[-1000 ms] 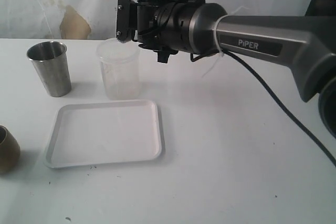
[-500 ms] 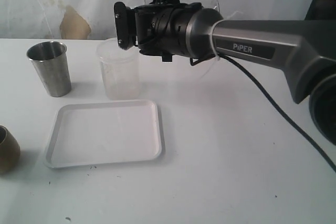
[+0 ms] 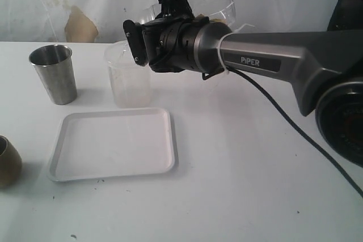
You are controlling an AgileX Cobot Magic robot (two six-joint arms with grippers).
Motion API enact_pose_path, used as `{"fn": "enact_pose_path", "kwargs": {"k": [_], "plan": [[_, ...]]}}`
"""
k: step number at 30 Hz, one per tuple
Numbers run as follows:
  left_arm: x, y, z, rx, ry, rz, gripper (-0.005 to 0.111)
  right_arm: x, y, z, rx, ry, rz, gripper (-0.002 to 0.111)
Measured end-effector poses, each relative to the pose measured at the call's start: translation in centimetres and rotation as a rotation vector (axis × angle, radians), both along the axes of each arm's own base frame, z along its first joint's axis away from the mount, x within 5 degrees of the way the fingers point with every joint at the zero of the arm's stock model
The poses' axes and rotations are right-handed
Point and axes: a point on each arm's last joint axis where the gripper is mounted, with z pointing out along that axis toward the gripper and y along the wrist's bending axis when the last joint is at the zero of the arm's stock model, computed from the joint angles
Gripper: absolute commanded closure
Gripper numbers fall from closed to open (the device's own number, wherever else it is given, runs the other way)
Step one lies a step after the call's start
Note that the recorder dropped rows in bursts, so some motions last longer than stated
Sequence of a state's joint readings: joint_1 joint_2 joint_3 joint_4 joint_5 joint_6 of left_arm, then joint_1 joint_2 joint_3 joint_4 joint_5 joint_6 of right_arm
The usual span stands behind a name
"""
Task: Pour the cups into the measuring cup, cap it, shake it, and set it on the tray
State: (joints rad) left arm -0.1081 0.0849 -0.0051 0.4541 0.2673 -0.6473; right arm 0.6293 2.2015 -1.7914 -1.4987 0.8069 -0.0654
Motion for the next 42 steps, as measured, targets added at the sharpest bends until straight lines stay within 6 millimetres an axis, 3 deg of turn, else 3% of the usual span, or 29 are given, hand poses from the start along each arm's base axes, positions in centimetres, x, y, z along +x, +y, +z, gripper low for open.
{"fn": "enact_pose_path", "kwargs": {"k": [42], "plan": [[0.0,0.0,0.0,0.000,0.000,0.000,0.106,0.3,-0.1,1.4,-0.286,-0.096,0.049,0.108]]}}
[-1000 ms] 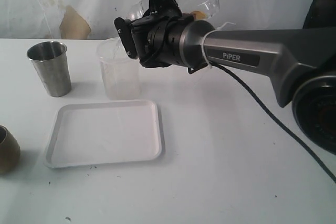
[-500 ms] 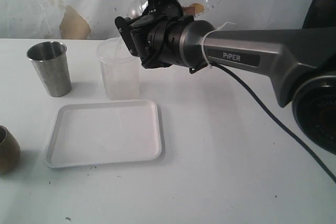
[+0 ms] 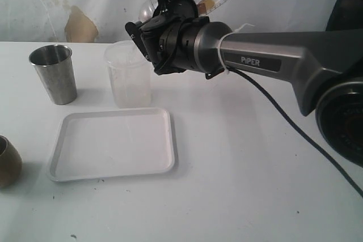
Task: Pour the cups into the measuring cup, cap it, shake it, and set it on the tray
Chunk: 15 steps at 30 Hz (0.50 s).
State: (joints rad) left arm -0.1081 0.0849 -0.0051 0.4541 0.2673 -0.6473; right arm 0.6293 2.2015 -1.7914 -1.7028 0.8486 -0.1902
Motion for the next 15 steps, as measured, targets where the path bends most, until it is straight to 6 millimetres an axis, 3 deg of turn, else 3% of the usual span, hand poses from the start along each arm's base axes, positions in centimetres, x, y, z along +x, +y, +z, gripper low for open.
{"fn": "enact_pose_path", "kwargs": {"k": [15], "plan": [[0.00,0.00,0.00,0.000,0.000,0.000,0.106,0.00,-0.01,0.02,-0.083,0.016,0.009,0.108]]}}
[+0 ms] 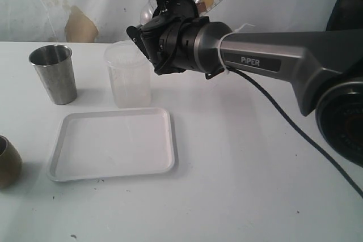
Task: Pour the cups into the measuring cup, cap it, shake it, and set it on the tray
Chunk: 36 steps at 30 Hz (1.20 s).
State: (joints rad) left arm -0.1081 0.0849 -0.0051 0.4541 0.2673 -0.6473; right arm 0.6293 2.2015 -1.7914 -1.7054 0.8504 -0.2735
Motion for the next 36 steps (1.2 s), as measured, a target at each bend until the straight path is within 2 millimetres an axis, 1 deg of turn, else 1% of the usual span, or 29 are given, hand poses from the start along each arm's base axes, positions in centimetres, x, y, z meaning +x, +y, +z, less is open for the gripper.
{"fn": "enact_pose_path", "kwargs": {"k": [8,36], "plan": [[0.00,0.00,0.00,0.000,0.000,0.000,0.106,0.12,0.09,0.70,0.003,-0.016,0.001,0.108],[0.00,0.00,0.00,0.000,0.000,0.000,0.106,0.13,0.12,0.69,-0.015,-0.011,0.007,0.108]]}}
